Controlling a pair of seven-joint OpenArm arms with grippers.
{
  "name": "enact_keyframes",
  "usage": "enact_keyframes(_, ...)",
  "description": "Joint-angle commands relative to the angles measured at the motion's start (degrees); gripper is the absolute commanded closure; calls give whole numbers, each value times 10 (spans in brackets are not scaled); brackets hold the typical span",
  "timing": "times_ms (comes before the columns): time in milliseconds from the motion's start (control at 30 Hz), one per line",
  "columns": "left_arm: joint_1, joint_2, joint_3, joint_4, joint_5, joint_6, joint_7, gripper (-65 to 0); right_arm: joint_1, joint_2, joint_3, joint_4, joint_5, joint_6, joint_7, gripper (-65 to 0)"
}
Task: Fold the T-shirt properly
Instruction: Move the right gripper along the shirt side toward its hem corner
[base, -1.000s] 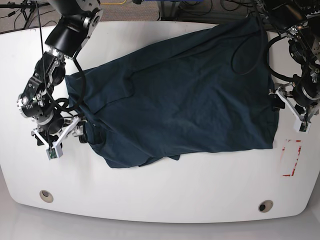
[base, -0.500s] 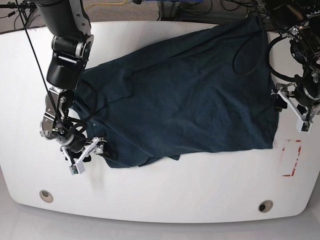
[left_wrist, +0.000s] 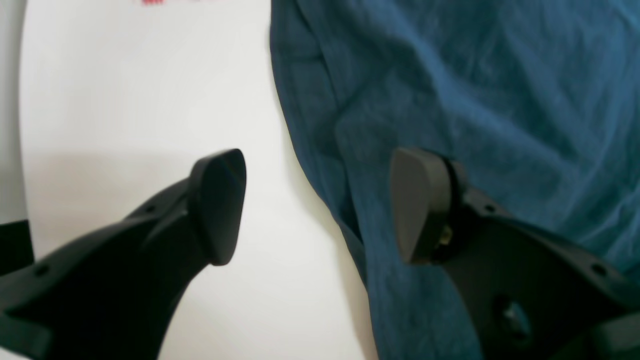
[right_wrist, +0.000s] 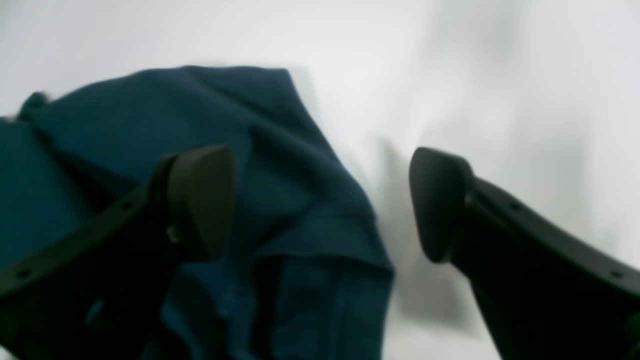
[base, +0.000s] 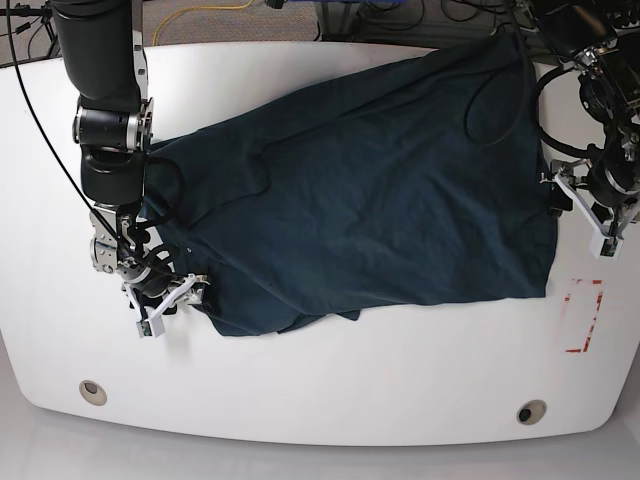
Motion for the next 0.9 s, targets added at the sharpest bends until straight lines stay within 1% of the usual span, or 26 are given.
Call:
enact_keyframes(0,-8,-9,-3,9,-5,0,-10,-408,21,10,-8,-4,9,-4,30,-523)
enact_keyframes(200,-8,-8,-3,9,-5,-1,-10,-408,18,5,-18,-26,9,-6,38,-523)
enact_keyframes(533,-8,-9,-3,9,-4,-1,-10,-408,18,-31,-18,-30,8,-6,35,-518)
enact_keyframes(700,-7,-10,-3,9,-4,-1,-10,-408,21,-39,-18,-29,8,-6,35,-517)
enact_keyframes(800,0,-10,-3,9,-4,1,-10,-410,22,-42,-19,-29,8,-6,35,-485)
enact_keyframes(867,1,-10,-3,9,-4,1,-10,-411,22,-43,-19,-29,8,-6,35,-414)
